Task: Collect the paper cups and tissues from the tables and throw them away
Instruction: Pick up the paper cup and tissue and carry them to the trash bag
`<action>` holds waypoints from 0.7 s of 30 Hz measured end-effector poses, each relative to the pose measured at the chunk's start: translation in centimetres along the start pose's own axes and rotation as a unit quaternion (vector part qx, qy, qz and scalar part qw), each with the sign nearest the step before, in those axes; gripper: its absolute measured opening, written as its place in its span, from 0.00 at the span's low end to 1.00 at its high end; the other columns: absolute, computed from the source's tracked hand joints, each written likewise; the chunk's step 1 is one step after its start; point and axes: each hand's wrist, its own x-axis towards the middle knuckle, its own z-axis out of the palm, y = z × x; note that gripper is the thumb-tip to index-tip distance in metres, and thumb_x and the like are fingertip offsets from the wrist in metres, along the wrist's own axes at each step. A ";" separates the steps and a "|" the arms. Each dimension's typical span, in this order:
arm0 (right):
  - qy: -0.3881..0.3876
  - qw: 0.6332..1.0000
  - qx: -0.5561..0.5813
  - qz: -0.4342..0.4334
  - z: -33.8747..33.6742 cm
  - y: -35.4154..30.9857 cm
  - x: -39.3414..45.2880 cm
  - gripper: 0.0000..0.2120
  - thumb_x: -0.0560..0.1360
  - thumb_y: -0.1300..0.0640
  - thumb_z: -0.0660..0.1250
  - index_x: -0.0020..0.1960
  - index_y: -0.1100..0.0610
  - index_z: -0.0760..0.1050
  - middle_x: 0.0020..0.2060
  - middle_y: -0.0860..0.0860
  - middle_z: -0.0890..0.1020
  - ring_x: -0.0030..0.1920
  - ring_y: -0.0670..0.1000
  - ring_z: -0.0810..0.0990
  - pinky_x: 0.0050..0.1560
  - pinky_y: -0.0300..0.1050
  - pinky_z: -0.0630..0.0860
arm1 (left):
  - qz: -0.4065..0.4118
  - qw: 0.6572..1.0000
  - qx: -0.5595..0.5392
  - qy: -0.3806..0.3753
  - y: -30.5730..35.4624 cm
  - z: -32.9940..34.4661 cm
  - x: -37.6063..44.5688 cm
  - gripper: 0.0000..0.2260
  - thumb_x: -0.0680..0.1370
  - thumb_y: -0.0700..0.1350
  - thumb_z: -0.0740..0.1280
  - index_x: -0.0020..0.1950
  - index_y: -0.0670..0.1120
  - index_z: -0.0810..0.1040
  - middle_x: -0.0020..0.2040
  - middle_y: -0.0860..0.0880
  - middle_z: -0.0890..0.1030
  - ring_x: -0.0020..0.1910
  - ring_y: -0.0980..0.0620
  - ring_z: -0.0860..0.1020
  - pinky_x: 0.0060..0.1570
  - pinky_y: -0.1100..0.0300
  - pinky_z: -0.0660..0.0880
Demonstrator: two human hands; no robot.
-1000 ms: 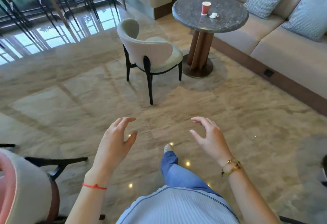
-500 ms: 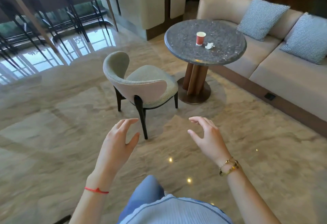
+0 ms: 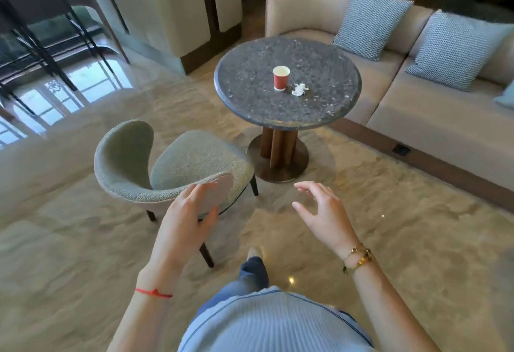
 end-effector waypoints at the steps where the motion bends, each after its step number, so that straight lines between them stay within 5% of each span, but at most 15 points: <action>1: 0.003 1.000 -0.001 0.002 -0.3 0.2 2.3 0.16 0.74 0.57 0.70 0.60 0.52 0.75 0.52 0.45 0.78 0.57 0.47 0.74 0.59 0.44 0.73 | 0.003 1.000 -0.001 -0.002 -0.1 0.0 2.5 0.18 0.75 0.42 0.70 0.64 0.52 0.76 0.59 0.54 0.78 0.55 0.52 0.76 0.49 0.61 0.70; 6: 0.034 0.999 -0.016 -0.006 -1.9 1.3 13.2 0.16 0.73 0.59 0.70 0.60 0.54 0.76 0.52 0.47 0.79 0.55 0.49 0.75 0.60 0.46 0.73 | 0.026 1.000 0.004 0.005 -0.2 0.3 14.2 0.19 0.76 0.49 0.68 0.67 0.52 0.74 0.61 0.53 0.77 0.58 0.52 0.76 0.54 0.59 0.71; 21: 0.037 0.998 -0.006 0.056 -6.0 11.6 34.9 0.16 0.74 0.58 0.70 0.60 0.54 0.75 0.53 0.48 0.78 0.57 0.49 0.75 0.61 0.46 0.72 | 0.073 0.997 -0.021 -0.029 3.7 8.1 41.6 0.21 0.75 0.42 0.71 0.67 0.46 0.73 0.61 0.50 0.78 0.59 0.50 0.77 0.56 0.62 0.70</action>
